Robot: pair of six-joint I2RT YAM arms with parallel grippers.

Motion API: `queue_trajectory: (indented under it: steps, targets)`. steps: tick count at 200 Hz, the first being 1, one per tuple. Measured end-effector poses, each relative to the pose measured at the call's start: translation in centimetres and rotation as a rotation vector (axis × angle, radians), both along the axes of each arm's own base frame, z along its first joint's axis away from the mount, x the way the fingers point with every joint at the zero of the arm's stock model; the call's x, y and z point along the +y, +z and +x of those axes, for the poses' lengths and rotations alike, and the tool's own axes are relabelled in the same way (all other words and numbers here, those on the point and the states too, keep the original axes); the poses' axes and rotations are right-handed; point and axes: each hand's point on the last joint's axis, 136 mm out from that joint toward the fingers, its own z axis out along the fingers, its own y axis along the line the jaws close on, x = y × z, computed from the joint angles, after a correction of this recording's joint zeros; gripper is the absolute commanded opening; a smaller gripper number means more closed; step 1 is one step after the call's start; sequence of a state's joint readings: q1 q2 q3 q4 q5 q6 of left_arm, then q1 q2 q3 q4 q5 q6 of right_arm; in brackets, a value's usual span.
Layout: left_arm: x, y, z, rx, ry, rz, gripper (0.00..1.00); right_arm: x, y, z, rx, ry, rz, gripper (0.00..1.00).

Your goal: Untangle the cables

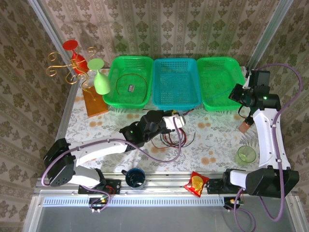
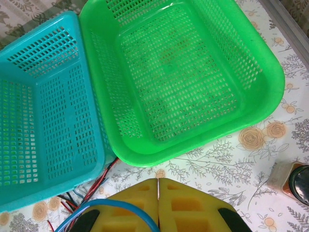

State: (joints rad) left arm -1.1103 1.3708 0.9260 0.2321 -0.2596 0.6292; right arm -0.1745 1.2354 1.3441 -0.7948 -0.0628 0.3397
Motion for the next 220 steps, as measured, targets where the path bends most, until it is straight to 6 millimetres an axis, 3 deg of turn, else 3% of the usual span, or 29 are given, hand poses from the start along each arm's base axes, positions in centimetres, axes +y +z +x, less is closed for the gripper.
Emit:
queue_trajectory:
  steps: [50, 104, 147, 162, 185, 220]
  targets:
    - [1.6, -0.2, -0.4, 0.003, 0.018, 0.006, 0.0, -0.1, -0.5, 0.1, 0.013, 0.003, 0.005, 0.0]
    - [3.0, 1.7, -0.4, -0.012, 0.041, -0.043, 0.0, 0.2, -0.5, 0.1, 0.011, 0.017, 0.017, 0.0]
    - [3.6, 0.7, 0.1, 0.036, 0.059, -0.024, 0.0, 0.9, -0.5, 0.0, 0.018, 0.052, 0.037, 0.0]
    - [3.9, 0.3, 0.5, 0.085, 0.056, -0.041, 0.05, 1.7, 0.0, 0.2, 0.008, 0.08, 0.056, 0.0]
    - [4.2, 0.5, 2.8, 0.198, 0.072, -0.109, 0.03, 4.4, 2.0, 1.4, -0.037, 0.145, 0.072, 0.0]
    - [3.3, -0.1, 9.8, 0.354, 0.109, -0.243, 0.05, 9.5, 5.3, 4.5, -0.107, 0.249, 0.109, 0.0]
